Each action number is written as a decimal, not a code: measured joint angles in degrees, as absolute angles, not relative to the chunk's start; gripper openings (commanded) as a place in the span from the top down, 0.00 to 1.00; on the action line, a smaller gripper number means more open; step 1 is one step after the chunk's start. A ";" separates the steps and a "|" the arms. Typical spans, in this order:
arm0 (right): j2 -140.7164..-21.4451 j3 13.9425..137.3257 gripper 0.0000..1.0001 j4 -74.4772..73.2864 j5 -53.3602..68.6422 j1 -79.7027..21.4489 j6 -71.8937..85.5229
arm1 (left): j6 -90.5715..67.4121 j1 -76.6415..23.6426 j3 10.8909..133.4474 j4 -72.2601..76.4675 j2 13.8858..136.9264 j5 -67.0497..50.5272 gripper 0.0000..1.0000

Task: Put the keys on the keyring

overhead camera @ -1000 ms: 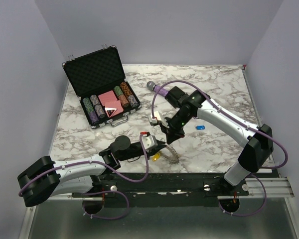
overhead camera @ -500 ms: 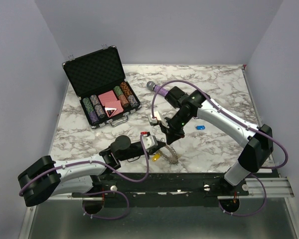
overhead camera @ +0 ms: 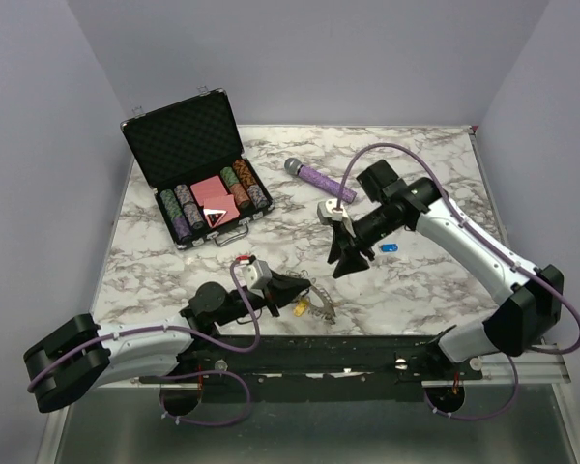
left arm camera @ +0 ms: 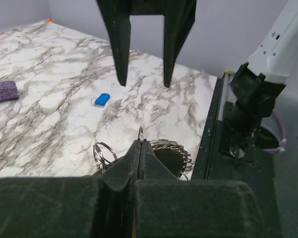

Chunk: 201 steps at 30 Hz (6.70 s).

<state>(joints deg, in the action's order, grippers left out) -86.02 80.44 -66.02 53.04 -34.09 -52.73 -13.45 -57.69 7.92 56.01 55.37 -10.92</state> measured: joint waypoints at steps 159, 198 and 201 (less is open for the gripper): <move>-89.30 82.54 0.99 -70.19 44.64 -38.33 -54.89 | 4.23 -56.29 26.94 32.67 63.35 -18.63 1.00; -80.68 69.08 0.52 -56.55 75.85 -31.59 -53.93 | -37.95 -55.07 7.27 71.09 60.07 -11.94 1.00; -80.68 69.14 0.53 -54.96 76.14 -31.59 -51.29 | -38.04 -55.07 7.29 71.11 60.88 -11.73 1.00</move>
